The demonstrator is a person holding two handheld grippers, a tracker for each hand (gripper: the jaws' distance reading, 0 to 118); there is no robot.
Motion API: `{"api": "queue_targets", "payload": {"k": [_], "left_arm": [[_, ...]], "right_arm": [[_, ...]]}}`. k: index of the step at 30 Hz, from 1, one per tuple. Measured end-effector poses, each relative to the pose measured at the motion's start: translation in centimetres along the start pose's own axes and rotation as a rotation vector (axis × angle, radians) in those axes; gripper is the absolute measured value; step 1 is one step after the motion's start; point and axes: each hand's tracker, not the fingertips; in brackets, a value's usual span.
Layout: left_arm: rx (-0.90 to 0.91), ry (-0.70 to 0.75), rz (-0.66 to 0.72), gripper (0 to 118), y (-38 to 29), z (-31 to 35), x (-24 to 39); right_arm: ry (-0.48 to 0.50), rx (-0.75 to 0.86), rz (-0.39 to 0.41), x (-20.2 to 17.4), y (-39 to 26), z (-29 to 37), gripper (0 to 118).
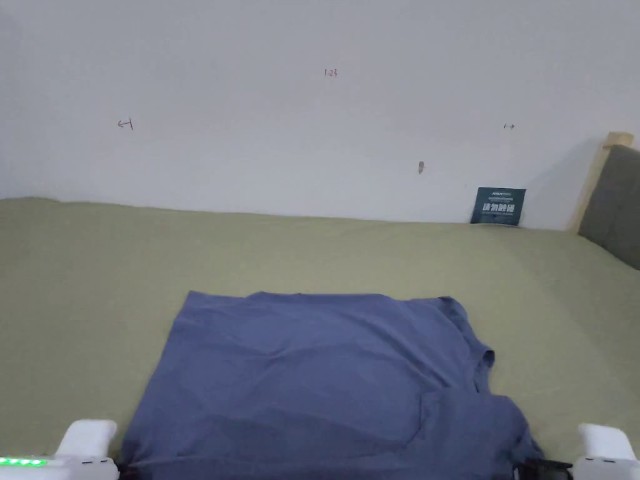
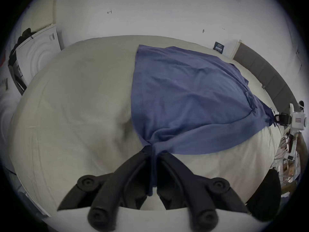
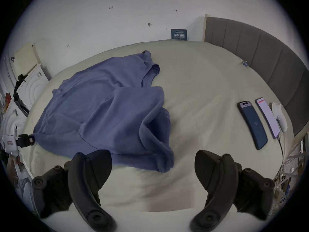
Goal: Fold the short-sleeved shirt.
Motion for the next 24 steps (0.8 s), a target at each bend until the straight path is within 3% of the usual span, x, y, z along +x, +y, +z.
{"api": "queue_targets", "payload": {"k": [4, 5, 6, 7, 8, 18, 24], "left_arm": [[0.0, -0.021, 0.023, 6, 0.1, 0.0, -0.7], [-0.004, -0.028, 0.031, 6, 0.1, -0.1, -0.9], [-0.008, -0.032, 0.034, 6, 0.1, -0.1, -1.0], [-0.01, -0.034, 0.036, 6, 0.0, 0.0, -1.1], [-0.013, -0.038, 0.039, 6, 0.0, 0.0, -1.1], [0.036, -0.08, 0.044, 6, 2.4, 2.2, -1.6], [0.022, -0.079, 0.067, 6, 9.2, 1.0, -2.0]], "right_arm": [[-0.059, -0.039, 0.083, -0.8, -0.1, -2.9, 102], [-0.076, -0.028, 0.126, -0.8, -0.3, -3.5, 95], [-0.085, -0.018, 0.159, -1.0, -0.4, -3.7, 73], [-0.082, -0.022, 0.193, -1.1, -0.6, -3.8, 23], [-0.059, -0.037, 0.193, -1.1, -0.6, -3.7, 4], [-0.043, 0.05, 0.187, -2.2, 2.6, 0.4, 4], [-0.014, 0.065, 0.136, -2.7, 8.9, 0.0, 4]]}}
